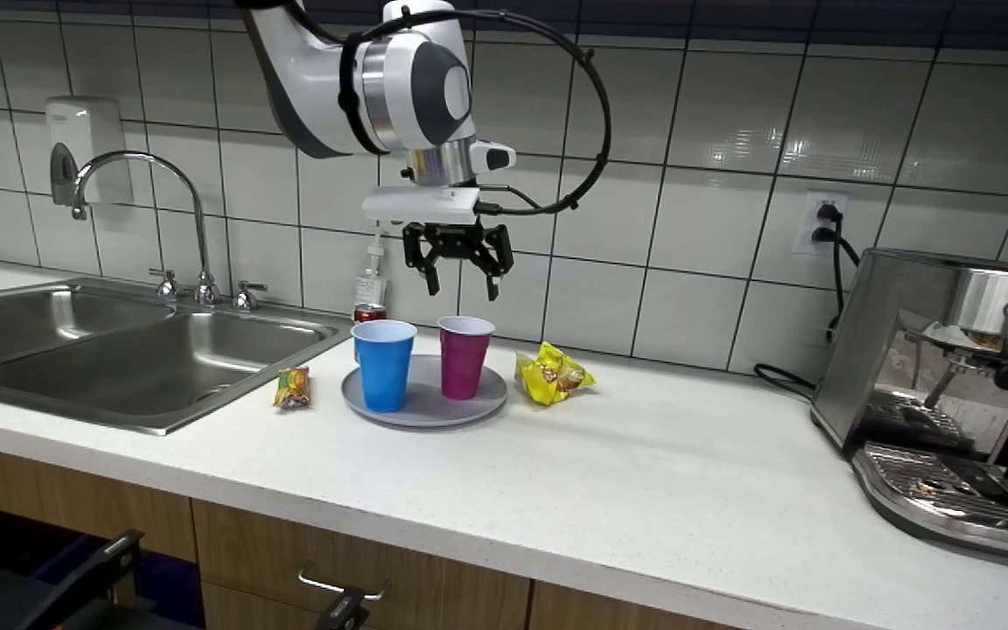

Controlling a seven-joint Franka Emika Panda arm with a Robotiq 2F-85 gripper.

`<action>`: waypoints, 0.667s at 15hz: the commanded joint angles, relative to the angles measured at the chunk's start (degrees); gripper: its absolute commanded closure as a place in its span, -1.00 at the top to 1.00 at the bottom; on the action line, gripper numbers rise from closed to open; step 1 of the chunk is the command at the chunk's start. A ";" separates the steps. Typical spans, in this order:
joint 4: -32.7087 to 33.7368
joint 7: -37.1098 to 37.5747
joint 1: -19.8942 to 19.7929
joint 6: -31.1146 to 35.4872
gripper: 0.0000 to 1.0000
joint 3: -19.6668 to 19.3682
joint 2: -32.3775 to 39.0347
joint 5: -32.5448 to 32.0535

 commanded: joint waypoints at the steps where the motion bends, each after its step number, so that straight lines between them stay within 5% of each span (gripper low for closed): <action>1: -6.24 -6.36 -2.77 -0.15 1.00 2.16 -6.89 0.80; 10: -9.74 -22.28 -3.29 -13.26 1.00 2.70 -13.74 5.51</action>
